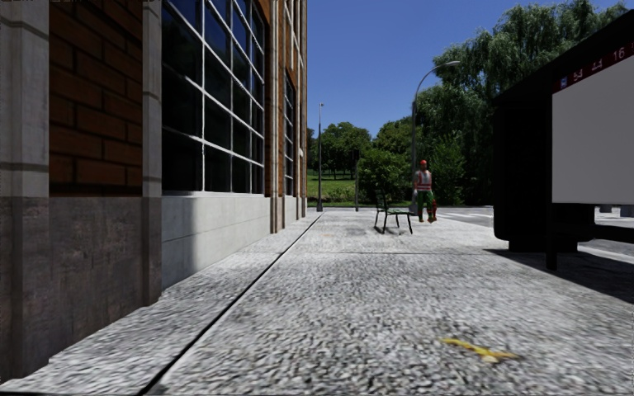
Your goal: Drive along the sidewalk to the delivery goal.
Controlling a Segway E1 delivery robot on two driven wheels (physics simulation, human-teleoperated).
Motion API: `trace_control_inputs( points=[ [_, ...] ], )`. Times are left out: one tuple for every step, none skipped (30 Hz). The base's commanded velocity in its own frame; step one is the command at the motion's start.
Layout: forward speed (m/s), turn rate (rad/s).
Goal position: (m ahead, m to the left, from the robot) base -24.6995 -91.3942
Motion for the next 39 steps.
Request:
trace_control_inputs(
  points=[
    [2.00, 0.00],
    [2.00, 0.00],
    [2.00, 0.00],
    [2.00, 0.00],
    [2.00, 0.00],
    [2.00, 0.00],
    [2.00, 0.00],
    [2.00, 0.00],
    [2.00, 0.00],
    [2.00, 0.00],
    [2.00, 0.00],
    [2.00, 0.00],
    [2.00, 0.00],
    [2.00, 0.00],
    [2.00, 0.00],
    [2.00, 0.00],
    [2.00, 0.00],
    [2.00, 0.00],
    [2.00, 0.00],
    [2.00, 0.00],
    [2.00, 0.00],
    [2.00, 0.00],
    [2.00, 0.00],
    [2.00, 0.00],
    [2.00, 0.00],
    [2.00, 0.00],
    [2.00, 0.00],
    [2.00, 0.00],
    [2.00, 0.00],
    [2.00, 0.00],
    [2.00, 0.00],
    [2.00, 0.00],
    [2.00, 0.00],
    [2.00, 0.00],
    [2.00, 0.00],
    [2.00, 0.00],
    [2.00, 0.00],
    [2.00, 0.00],
    [2.00, 0.00]
  ],
)
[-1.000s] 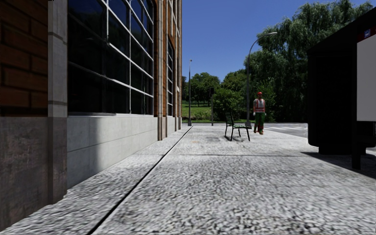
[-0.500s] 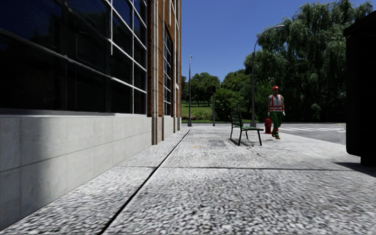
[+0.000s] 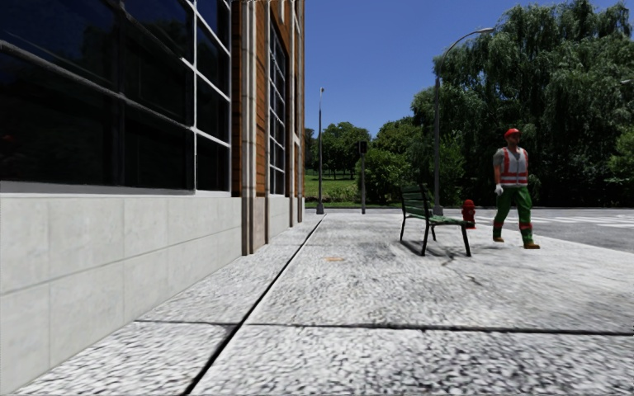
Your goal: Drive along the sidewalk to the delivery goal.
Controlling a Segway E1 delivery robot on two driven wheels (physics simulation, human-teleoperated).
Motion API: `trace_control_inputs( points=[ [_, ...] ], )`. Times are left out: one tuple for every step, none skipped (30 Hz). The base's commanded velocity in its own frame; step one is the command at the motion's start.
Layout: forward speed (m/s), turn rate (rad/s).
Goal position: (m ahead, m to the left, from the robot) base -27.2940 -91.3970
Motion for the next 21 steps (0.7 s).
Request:
trace_control_inputs(
  points=[
    [2.00, 0.00],
    [2.00, 0.00],
    [2.00, 0.00],
    [2.00, 0.00],
    [2.00, 0.00],
    [2.00, 0.00],
    [2.00, 0.00],
    [2.00, 0.00],
    [2.00, 0.00],
    [2.00, 0.00],
    [2.00, 0.00],
    [2.00, 0.00],
    [2.00, 0.00],
    [2.00, 0.00],
    [2.00, 0.00],
    [2.00, 0.00],
    [2.00, 0.00],
    [2.00, 0.00],
    [2.00, 0.00],
    [2.00, 0.00],
    [2.00, 0.00]
  ],
)
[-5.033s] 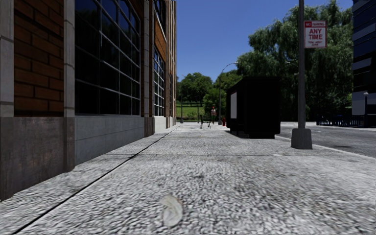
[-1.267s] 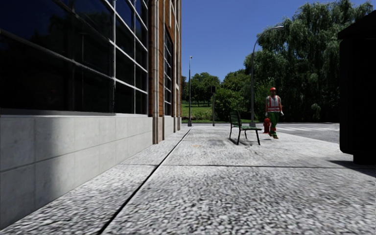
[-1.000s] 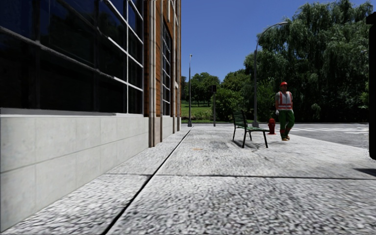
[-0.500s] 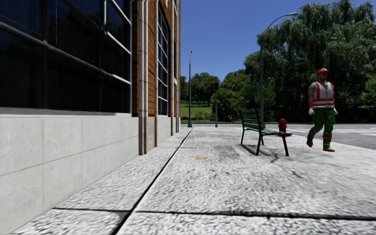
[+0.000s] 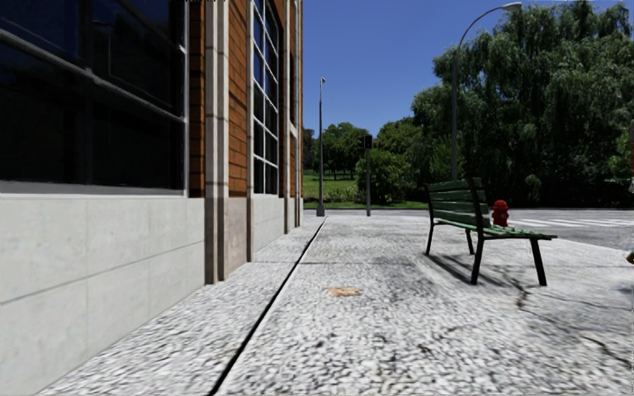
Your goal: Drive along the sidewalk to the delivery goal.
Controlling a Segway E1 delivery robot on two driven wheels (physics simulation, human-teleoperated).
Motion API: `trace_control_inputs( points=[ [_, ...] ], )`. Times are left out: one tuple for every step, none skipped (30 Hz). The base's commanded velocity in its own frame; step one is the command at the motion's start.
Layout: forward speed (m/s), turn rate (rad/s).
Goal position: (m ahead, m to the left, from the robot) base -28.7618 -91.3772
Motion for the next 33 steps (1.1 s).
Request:
trace_control_inputs(
  points=[
    [2.00, 0.00],
    [2.00, 0.00],
    [2.00, 0.00],
    [2.00, 0.00],
    [2.00, 0.00],
    [2.00, 0.00],
    [2.00, 0.00],
    [2.00, 0.00],
    [2.00, 0.00],
    [2.00, 0.00],
    [2.00, 0.00],
    [2.00, 0.00],
    [2.00, 0.00],
    [2.00, 0.00],
    [2.00, 0.00],
    [2.00, 0.00],
    [2.00, 0.00],
    [2.00, 0.00],
    [2.00, 0.00],
    [2.00, -0.06],
    [2.00, -0.09],
    [2.00, -0.10],
    [2.00, -0.10],
    [2.00, -0.10],
    [2.00, -0.10],
    [2.00, -0.10],
    [2.00, -0.10],
    [2.00, -0.10],
    [2.00, -0.10],
    [2.00, -0.10],
    [2.00, -0.10],
    [2.00, -0.11],
    [2.00, -0.12]
  ],
)
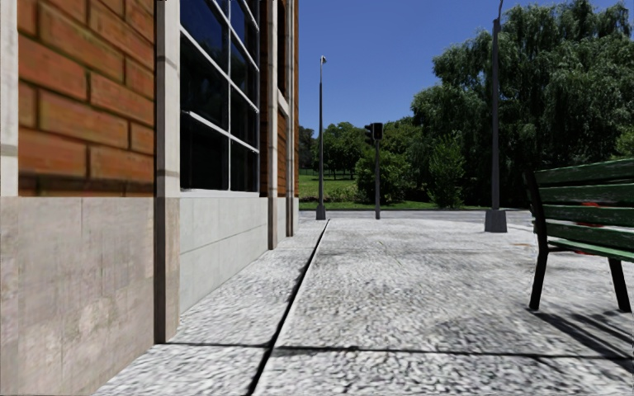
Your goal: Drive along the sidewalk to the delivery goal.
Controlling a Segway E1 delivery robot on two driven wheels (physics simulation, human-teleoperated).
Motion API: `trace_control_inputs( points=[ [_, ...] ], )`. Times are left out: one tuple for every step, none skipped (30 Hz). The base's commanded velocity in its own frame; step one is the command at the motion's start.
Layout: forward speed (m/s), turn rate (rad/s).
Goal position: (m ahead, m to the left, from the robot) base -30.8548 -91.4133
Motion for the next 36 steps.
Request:
trace_control_inputs(
  points=[
    [2.00, -0.12],
    [2.00, -0.14],
    [2.00, -0.15],
    [2.00, -0.17],
    [2.00, -0.17],
    [2.00, -0.20],
    [2.00, -0.22],
    [2.00, -0.22],
    [2.00, -0.22],
    [2.00, -0.24],
    [2.00, -0.29],
    [2.00, -0.38],
    [2.00, -0.38],
    [2.00, -0.41],
    [2.00, -0.42],
    [2.00, -0.42],
    [2.00, -0.42],
    [2.00, -0.42],
    [2.00, -0.42],
    [2.00, -0.42],
    [2.00, -0.42],
    [2.00, -0.42],
    [2.00, -0.42],
    [2.00, -0.42],
    [2.00, -0.42],
    [2.00, -0.42],
    [2.00, -0.42],
    [2.00, -0.42],
    [2.00, -0.42],
    [2.00, -0.33],
    [2.00, -0.15],
    [2.00, -0.15],
    [2.00, 0.00],
    [2.00, 0.00],
    [2.00, 0.00],
    [2.00, 0.00]
  ],
)
